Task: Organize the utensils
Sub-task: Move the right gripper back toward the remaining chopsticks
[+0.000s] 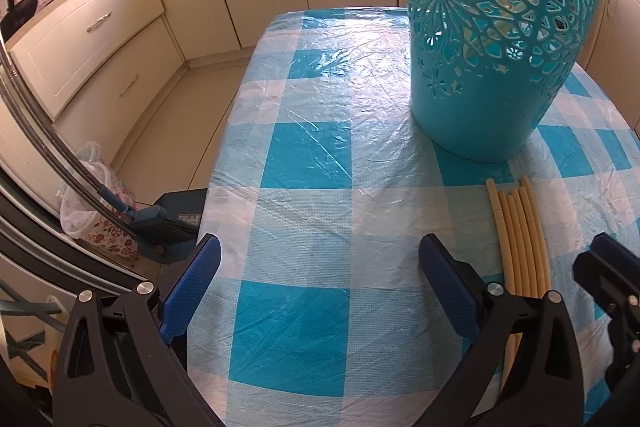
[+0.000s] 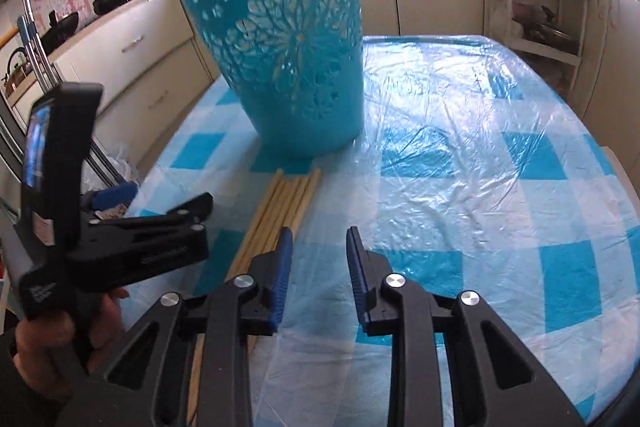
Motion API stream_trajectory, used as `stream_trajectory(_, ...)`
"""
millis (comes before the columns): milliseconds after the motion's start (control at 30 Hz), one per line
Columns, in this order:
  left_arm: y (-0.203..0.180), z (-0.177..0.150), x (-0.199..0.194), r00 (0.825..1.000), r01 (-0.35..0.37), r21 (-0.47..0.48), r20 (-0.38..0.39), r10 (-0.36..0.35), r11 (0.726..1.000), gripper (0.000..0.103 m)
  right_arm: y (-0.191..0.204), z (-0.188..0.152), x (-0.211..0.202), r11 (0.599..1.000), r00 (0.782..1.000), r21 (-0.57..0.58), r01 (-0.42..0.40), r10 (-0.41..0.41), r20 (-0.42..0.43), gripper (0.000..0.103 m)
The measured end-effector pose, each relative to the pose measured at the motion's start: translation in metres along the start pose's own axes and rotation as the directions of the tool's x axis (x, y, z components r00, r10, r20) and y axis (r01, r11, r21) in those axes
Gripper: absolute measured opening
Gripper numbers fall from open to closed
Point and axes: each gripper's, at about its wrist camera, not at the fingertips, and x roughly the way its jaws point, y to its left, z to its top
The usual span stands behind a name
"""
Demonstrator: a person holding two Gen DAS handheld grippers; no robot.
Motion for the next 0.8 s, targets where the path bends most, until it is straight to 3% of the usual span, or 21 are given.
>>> stream_trajectory(533, 0.005, 0.000, 0.003, 1.000, 0.007, -0.018, -0.007, -0.007, 1.000, 0.095, 0.016, 0.009, 0.025, 0.997, 0.998, -0.058, 0.042, -0.045, -0.044, 0.021)
stream_trajectory(700, 0.005, 0.000, 0.004, 1.000, 0.009, -0.019, -0.010, -0.009, 1.000, 0.095, 0.012, 0.008, 0.025, 0.993, 0.996, -0.102, 0.056, -0.062, -0.058, 0.011)
stream_trajectory(800, 0.005, 0.000, 0.005, 1.000, 0.013, -0.020, -0.012, -0.013, 1.000, 0.095, 0.011, 0.005, 0.021, 0.989, 0.996, -0.142, 0.048, -0.059, -0.069, 0.011)
